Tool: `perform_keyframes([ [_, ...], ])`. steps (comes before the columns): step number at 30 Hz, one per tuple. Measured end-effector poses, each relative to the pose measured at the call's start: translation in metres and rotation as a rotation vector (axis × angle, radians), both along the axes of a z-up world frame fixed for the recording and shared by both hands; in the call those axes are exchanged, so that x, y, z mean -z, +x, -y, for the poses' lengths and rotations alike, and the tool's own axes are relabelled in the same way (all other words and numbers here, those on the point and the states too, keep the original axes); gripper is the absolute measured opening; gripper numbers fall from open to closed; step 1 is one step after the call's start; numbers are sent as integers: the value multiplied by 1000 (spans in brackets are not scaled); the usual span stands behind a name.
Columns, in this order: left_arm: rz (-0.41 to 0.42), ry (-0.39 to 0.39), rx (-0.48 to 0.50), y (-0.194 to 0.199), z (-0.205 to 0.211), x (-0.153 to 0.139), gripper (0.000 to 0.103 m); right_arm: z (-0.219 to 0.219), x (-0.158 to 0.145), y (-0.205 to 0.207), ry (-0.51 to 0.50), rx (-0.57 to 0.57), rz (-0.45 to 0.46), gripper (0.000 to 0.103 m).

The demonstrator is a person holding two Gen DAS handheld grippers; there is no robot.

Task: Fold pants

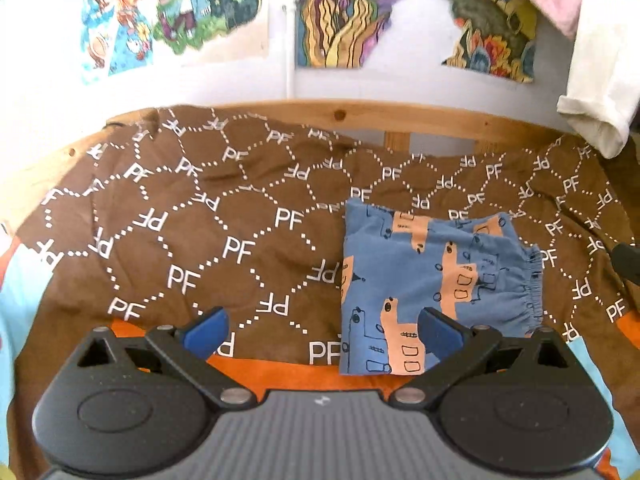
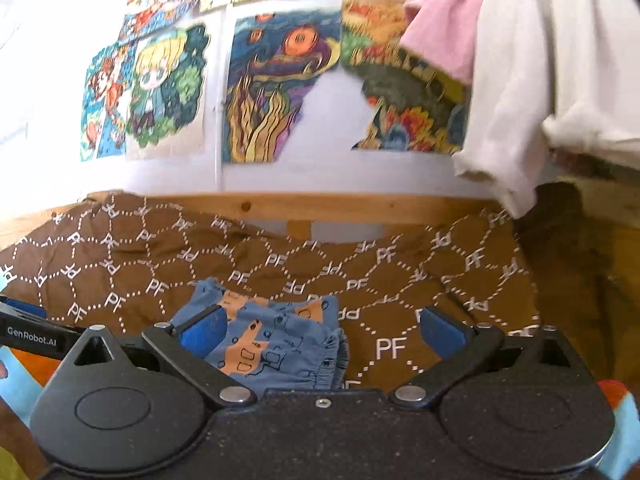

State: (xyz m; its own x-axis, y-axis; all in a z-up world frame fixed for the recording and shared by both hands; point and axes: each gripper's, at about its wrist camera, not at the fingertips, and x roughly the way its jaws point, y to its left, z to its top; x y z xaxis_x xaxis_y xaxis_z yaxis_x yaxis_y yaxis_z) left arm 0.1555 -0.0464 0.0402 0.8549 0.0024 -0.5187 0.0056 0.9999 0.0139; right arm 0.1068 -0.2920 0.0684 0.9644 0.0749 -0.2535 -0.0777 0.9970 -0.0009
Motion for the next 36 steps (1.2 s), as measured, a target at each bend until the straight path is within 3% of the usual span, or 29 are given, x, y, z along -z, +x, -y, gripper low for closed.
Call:
perform_keyframes([
  [6,55,29,37,-26,6,6,103,-7,5,-28,2,12,-6,102],
  [11,73,8,73,-46,2,17,103,-11,10,-43,37,47,-74,102],
  [26,-3,-13,52,-54,-12,40,103,-17,38,-44,23,43,-221,102],
  [36,-11,-15,56,-55,-12,40,103,-17,40,-44,12,46,-236,102],
])
